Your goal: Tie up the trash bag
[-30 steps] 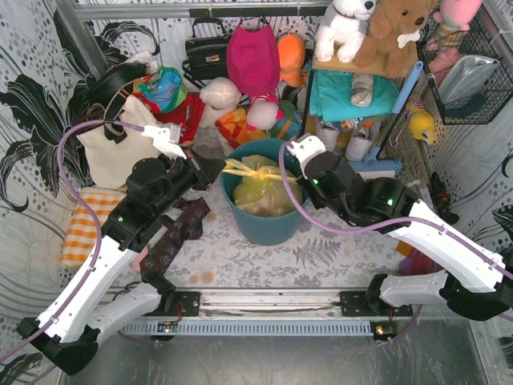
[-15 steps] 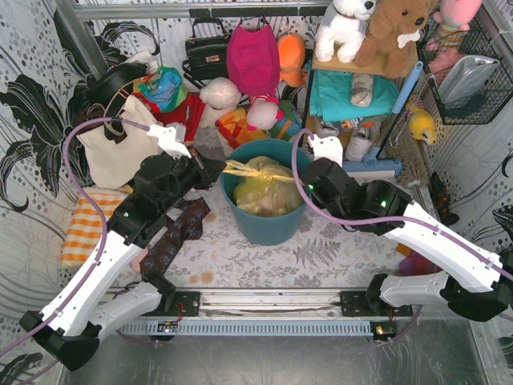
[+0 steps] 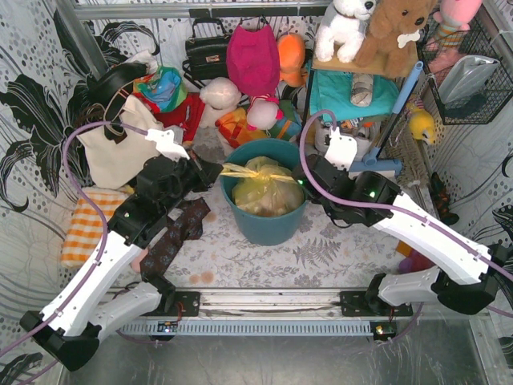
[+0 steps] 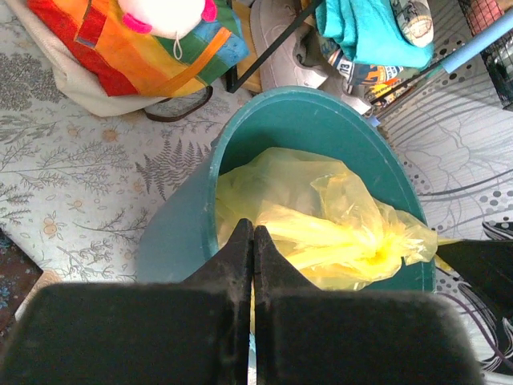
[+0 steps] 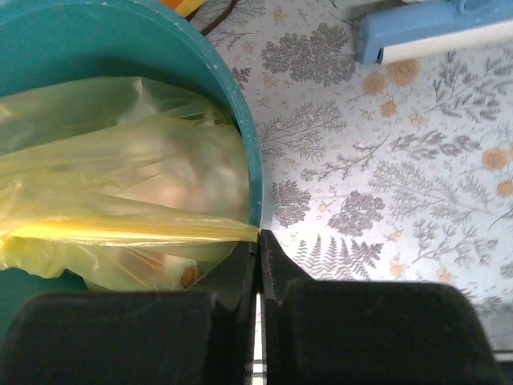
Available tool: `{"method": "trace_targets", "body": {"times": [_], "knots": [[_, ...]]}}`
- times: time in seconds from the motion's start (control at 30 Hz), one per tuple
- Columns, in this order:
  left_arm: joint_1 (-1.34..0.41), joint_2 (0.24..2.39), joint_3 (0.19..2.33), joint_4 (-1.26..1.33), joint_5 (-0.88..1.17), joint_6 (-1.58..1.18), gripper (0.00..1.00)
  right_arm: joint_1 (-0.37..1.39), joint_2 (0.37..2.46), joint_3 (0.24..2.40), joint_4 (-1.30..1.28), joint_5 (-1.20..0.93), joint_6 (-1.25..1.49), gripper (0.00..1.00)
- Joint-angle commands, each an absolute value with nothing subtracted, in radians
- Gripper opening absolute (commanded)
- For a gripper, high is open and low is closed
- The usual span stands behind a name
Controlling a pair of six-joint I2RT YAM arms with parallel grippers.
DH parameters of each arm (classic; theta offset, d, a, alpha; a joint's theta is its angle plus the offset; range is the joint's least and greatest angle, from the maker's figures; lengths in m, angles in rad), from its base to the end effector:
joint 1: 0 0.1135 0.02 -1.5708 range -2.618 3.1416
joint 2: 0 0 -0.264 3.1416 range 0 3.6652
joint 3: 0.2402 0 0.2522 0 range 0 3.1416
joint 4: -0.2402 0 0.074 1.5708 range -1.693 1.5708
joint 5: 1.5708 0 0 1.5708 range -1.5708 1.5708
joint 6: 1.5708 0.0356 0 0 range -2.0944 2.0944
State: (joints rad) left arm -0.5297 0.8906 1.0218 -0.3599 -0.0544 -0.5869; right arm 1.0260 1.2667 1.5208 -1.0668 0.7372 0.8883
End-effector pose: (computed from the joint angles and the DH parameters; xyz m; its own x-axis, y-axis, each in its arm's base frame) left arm 0.1698 -0.0972 0.3854 -0.4170 -0.3966 -0.8178 0.2737 0.8032 -0.5291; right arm 0.1407 0.1860 0.4122 -0.5428 0.2128 -0.8124 0.0437 0.9732 0.2257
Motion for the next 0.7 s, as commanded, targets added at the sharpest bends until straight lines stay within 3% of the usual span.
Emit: {"method": "trace_targets", "body": {"times": [0.0,0.13,0.37,0.67], "knots": [[-0.518,0.876,1.046,-0.382,-0.2,-0.622,0.0,1.009,1.287,1.561,-1.282,0.844,1.091,0.0],[-0.518,0.888,1.077,-0.415,-0.243,-0.671,0.0,1.007,1.365,1.648,-1.457,0.887,1.234,0.0],[-0.518,1.041,1.288,-0.724,-0.422,-0.879,0.0,1.007,1.377,1.651,-1.463,0.894,1.265,0.0],[-0.519,1.071,1.339,-0.815,-0.55,-0.899,0.0,0.988,1.397,1.647,-1.463,0.904,1.275,0.0]]}}
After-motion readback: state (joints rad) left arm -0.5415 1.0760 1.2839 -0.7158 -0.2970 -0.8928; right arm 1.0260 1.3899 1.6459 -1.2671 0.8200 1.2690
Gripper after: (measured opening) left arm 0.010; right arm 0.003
